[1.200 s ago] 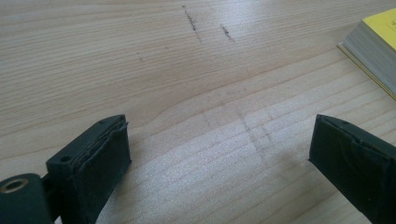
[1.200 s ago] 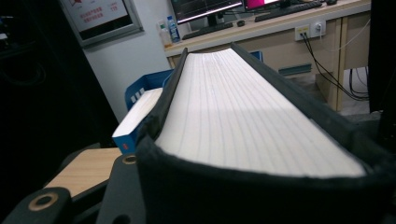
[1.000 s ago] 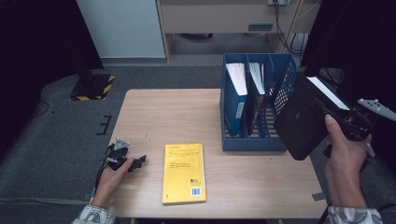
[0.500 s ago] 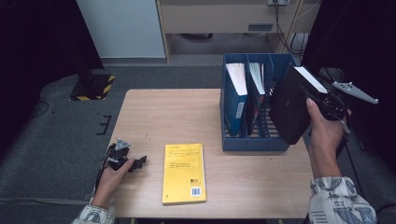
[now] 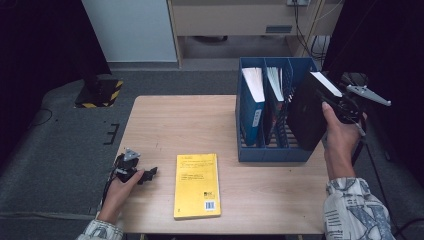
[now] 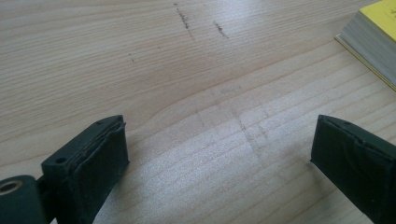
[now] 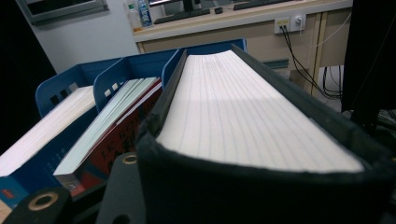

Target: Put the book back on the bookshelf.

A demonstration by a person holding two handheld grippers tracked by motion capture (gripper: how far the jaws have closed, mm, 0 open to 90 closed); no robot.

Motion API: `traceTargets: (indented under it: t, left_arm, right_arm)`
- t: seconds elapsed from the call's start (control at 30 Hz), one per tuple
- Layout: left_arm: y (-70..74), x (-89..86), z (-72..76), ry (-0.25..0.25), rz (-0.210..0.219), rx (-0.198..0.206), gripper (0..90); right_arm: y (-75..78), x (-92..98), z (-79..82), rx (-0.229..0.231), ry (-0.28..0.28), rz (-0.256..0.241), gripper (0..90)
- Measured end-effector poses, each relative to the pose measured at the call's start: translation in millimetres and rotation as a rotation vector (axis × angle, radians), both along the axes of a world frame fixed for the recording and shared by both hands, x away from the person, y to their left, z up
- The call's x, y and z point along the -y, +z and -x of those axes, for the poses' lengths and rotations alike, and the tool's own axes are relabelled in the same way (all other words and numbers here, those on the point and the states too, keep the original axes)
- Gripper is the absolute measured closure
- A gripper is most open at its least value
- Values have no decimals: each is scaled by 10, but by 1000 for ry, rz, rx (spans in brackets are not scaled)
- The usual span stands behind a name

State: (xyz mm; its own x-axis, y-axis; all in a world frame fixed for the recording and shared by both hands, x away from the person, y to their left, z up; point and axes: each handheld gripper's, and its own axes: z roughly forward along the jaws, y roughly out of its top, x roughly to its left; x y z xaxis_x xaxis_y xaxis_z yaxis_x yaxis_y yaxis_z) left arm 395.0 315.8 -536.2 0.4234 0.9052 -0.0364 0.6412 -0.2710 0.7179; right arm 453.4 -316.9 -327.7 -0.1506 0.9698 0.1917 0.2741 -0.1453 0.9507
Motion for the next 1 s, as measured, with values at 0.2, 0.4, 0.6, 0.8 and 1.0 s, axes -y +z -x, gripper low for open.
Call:
traceTargets:
  t: [0.2, 0.4, 0.6, 0.8, 1.0]
  left_arm:
    - [0, 0, -1, -1, 0, 0, 31]
    - [0, 1, -1, -1, 0, 0, 31]
    - [3, 0, 0, -5, -10, -3, 30]
    - [2, 2, -1, -4, -8, -3, 28]
    - [1, 8, 0, -6, -9, -4, 28]
  right_arm:
    - [-19, -17, -79, -8, -2, -2, 530]
    - [-37, -33, -153, -13, -7, -5, 530]
    - [-64, -45, -223, -16, -6, -2, 530]
    - [-72, -86, -291, -17, -4, 12, 530]
    - [-75, -105, -340, -12, -7, 12, 530]
